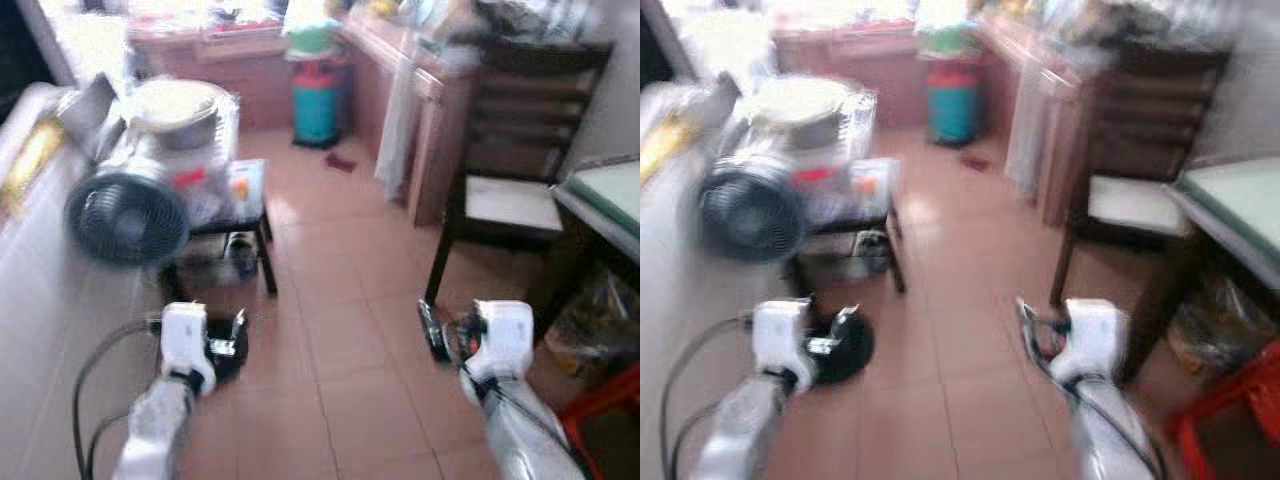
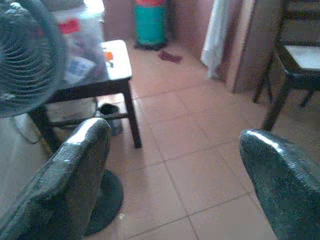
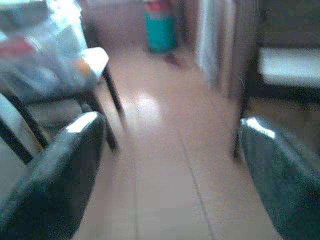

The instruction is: Setting the table

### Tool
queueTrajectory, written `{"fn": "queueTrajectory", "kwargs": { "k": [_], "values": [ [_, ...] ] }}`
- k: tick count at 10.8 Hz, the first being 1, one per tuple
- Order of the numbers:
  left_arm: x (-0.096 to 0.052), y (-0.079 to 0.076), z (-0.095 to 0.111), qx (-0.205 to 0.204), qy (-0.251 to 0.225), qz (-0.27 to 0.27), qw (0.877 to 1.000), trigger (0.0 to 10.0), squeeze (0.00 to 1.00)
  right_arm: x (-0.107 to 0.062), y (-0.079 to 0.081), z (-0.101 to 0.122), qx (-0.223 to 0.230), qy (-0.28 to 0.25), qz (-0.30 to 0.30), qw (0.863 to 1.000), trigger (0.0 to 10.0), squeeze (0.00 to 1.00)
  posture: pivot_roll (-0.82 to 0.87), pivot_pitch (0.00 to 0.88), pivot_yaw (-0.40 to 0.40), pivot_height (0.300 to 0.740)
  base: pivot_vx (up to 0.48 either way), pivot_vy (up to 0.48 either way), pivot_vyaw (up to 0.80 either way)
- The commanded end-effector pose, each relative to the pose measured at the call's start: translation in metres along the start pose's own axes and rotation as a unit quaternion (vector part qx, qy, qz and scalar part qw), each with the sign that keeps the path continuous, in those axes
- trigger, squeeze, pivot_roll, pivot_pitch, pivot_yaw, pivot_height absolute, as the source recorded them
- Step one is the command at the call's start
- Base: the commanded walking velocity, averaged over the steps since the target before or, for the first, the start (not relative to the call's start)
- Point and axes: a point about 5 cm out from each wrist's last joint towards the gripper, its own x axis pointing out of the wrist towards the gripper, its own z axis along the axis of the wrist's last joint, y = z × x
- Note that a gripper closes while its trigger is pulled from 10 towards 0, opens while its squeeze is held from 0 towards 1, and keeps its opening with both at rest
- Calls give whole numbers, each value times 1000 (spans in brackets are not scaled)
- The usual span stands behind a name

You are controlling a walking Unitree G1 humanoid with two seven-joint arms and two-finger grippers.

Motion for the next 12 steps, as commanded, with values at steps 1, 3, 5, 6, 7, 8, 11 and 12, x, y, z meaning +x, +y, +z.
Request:
{"fn": "queueTrajectory", "kwargs": {
  "k": [1, 3, 5, 6, 7, 8, 11, 12],
  "values": [
    [8, -11, 12, 6, -22, -23, 999, 10000, 0, -1, -9, 5, -4, -8, -15, 1000, 10000, 0, -130, 0, 81, 740, 349, 0, -781],
    [9, -14, 11, 7, -20, -26, 999, 10000, 0, 0, -9, 5, -5, -6, -13, 1000, 10000, 0, -130, 0, 80, 740, 313, 0, -781],
    [8, -14, 10, 6, -17, -25, 1000, 10000, 0, 1, -8, 6, -6, -8, -12, 1000, 10000, 0, -129, 0, 76, 740, 276, 0, -781],
    [9, -14, 9, 5, -12, -21, 1000, 10000, 0, 1, -8, 6, -5, -8, -12, 1000, 10000, 0, -128, 0, 76, 740, 0, 0, -669],
    [9, -12, 7, 3, -8, -3, 1000, 10000, 0, 0, -7, 6, -9, -8, -7, 1000, 10000, 0, -128, 0, 76, 740, 0, 0, 0],
    [10, -9, 5, 11, 5, 20, 1000, 10000, 0, 0, -6, 5, -1, -4, -9, 1000, 10000, 0, -128, 0, 76, 740, 0, 0, 0],
    [13, -10, 6, 16, 3, 25, 1000, 10000, 0, 1, -10, 8, -12, -12, -36, 999, 10000, 0, -128, 0, 77, 740, 0, 0, 0],
    [13, -10, 7, 18, 3, 24, 1000, 10000, 0, 2, -9, 8, -8, -17, -31, 999, 10000, 0, -127, 0, 77, 740, 0, 0, 0]
  ]
}}
